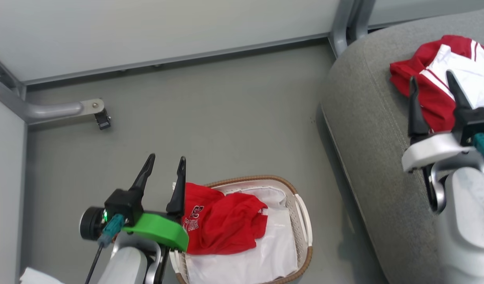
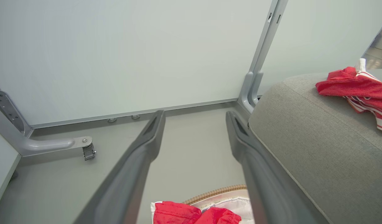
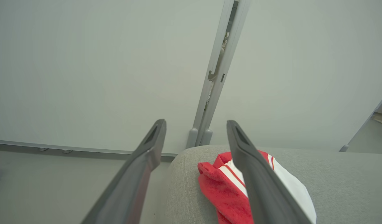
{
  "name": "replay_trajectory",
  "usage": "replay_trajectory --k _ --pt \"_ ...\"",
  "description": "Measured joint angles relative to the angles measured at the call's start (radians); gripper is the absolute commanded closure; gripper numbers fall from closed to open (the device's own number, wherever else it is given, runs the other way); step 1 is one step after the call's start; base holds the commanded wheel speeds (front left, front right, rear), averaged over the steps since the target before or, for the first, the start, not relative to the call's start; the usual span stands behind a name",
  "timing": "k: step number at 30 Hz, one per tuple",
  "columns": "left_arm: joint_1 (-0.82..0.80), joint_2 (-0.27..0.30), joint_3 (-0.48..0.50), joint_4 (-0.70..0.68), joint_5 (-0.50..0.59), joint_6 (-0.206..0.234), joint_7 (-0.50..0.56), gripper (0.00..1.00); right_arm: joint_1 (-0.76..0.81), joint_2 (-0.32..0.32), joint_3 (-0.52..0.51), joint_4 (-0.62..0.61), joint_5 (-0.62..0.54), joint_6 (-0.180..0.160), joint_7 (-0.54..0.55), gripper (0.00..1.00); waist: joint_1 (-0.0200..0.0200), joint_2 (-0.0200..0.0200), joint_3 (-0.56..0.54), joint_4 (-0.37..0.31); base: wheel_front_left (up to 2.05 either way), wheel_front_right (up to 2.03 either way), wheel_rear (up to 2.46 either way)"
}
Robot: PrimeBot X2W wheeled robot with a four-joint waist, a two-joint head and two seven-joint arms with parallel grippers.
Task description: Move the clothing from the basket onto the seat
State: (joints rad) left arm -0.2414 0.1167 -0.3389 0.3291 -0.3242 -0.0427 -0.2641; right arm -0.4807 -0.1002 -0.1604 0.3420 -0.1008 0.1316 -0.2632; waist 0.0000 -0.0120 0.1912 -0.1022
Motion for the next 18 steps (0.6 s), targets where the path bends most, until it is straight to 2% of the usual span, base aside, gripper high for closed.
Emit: replay_trajectory --k 6,9,12,18 --pt "0.104 -0.031 0.087 -0.022 0.029 -0.003 0.0 0.0 0.13 0.045 0.021 -0.034 0.04 0.0 0.0 0.0 0.0 0.0 -0.056 0.03 0.0 0.0 0.0" --pt "0.148 -0.041 0.13 -0.034 0.037 -0.006 0.0 0.0 0.188 0.049 0.044 -0.036 0.068 0.0 0.0 0.0 0.0 0.0 -0.081 0.041 0.0 0.0 0.0" --pt "0.187 -0.049 0.173 -0.05 0.047 -0.007 0.0 0.0 0.241 0.051 0.089 -0.023 0.145 0.0 0.0 0.0 0.0 0.0 -0.106 0.05 0.0 0.0 0.0" --pt "0.253 -0.062 0.216 -0.068 0.056 -0.012 0.0 0.0 0.291 0.051 0.156 0.011 0.208 0.0 0.0 0.0 0.0 0.0 -0.137 0.054 0.0 0.0 0.0"
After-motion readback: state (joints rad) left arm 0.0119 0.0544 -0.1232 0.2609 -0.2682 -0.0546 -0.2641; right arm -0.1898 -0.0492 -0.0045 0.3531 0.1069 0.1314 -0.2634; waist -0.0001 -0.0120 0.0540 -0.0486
